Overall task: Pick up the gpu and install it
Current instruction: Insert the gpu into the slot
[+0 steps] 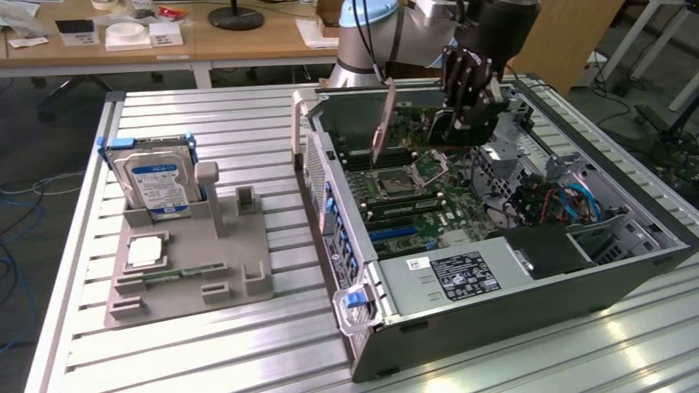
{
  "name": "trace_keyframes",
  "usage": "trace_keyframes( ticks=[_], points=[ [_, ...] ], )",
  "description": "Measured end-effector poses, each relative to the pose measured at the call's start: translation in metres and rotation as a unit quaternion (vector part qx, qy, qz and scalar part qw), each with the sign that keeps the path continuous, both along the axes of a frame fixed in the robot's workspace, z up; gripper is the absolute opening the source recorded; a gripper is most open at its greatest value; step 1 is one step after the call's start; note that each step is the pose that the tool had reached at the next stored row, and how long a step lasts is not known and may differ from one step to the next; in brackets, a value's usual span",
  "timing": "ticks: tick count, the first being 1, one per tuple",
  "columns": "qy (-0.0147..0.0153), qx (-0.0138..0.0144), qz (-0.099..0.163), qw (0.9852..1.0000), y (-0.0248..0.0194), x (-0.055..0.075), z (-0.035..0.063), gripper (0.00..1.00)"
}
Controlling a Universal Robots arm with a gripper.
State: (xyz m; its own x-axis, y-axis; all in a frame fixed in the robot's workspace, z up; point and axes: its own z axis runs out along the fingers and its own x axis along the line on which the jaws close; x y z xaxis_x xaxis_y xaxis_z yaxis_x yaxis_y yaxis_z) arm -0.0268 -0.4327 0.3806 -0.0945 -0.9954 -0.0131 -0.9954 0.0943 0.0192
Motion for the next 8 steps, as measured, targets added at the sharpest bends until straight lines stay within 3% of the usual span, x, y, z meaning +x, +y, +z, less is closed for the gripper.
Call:
trace_keyframes(
  ticks=[8],
  points=[
    [-0.0001, 0.0000, 0.006, 1.0000, 0.0000, 0.0000, -0.0007, 0.28]
  ],
)
